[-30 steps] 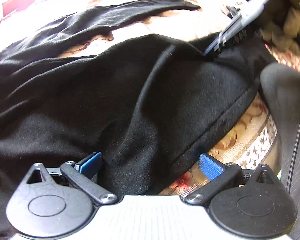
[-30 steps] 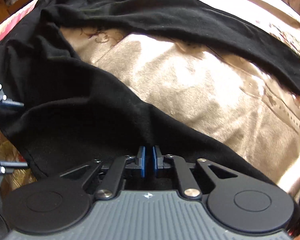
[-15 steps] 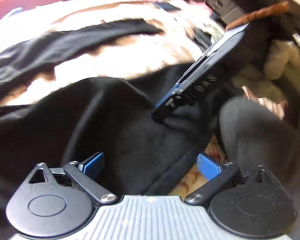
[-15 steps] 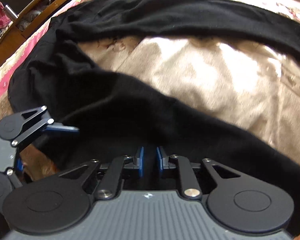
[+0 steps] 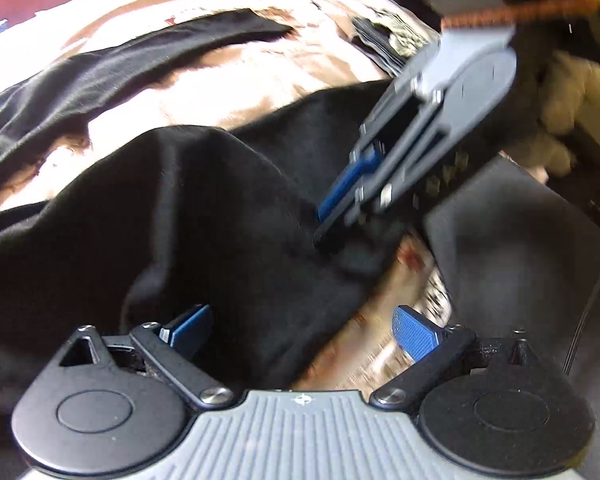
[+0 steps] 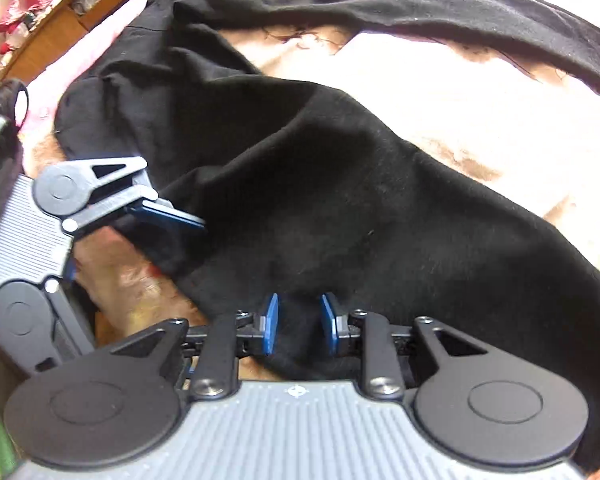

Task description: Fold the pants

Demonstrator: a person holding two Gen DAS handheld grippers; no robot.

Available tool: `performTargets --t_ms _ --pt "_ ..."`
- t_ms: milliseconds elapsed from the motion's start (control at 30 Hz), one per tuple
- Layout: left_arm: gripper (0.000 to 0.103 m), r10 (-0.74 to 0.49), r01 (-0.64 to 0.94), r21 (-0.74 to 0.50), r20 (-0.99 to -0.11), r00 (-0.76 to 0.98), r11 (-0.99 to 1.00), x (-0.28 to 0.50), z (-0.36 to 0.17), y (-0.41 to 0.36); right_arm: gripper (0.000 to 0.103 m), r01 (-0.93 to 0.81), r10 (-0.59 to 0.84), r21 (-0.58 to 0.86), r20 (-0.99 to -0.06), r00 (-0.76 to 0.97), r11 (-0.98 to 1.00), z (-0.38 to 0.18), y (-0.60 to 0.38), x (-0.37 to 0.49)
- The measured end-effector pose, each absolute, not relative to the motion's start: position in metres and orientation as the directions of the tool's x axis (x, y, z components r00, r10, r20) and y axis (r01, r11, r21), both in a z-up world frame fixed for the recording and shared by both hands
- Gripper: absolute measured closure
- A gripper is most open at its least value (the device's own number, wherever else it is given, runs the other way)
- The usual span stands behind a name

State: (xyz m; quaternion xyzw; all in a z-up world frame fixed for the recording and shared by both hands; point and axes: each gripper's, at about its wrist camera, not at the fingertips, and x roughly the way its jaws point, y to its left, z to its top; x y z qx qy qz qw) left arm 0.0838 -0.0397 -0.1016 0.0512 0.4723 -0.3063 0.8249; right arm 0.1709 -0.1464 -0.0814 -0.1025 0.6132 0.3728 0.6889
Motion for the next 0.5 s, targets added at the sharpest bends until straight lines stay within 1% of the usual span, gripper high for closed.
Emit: performTargets --t_ms 100,167,200,267,300,333,367,433,500 --pt "0.0 -0.518 0.53 -0.326 -0.814 0.265 0.783 0.09 -0.115 -0.034 0.076 -0.576 0.383 0.424 -0.902 -0.2 0.698 -0.096 -0.144 0.163" --pt "0.0 -0.548 0.572 -0.355 -0.811 0.204 0.739 0.074 -0.116 -0.038 0.076 -0.568 0.349 0.446 -0.895 -0.277 0.692 -0.099 -0.143 0.152" --pt "0.0 -0.548 0.595 -0.348 -0.814 0.192 0.725 0.065 -0.115 -0.041 0.076 -0.561 0.339 0.454 -0.891 -0.302 0.692 -0.099 -0.144 0.147" --pt "0.0 -0.524 0.64 -0.316 -0.837 0.159 0.7 0.055 -0.114 -0.046 0.08 -0.569 0.334 0.435 -0.9 -0.279 0.698 -0.09 -0.146 0.146" --pt "0.0 -0.514 0.646 -0.308 -0.844 0.153 0.698 0.053 -0.112 -0.045 0.076 -0.563 0.372 0.439 -0.897 -0.237 0.701 -0.077 -0.149 0.15" --pt "0.0 -0.515 0.636 -0.314 -0.843 0.154 0.704 0.054 -0.108 -0.042 0.077 -0.559 0.42 0.452 -0.887 -0.194 0.696 -0.064 -0.154 0.156" --pt "0.0 -0.529 0.615 -0.337 -0.834 0.157 0.713 0.06 -0.103 -0.038 0.077 -0.561 0.465 0.459 -0.874 -0.143 0.689 -0.05 -0.157 0.165" --pt "0.0 -0.569 0.569 -0.377 -0.797 0.202 0.73 0.074 -0.089 -0.028 0.077 -0.591 0.513 0.429 -0.858 -0.03 0.683 -0.032 -0.16 0.183" --pt "0.0 -0.573 0.557 -0.353 -0.768 0.288 0.752 0.089 -0.075 -0.025 0.077 -0.615 0.503 0.359 -0.862 0.07 0.702 -0.03 -0.156 0.205"
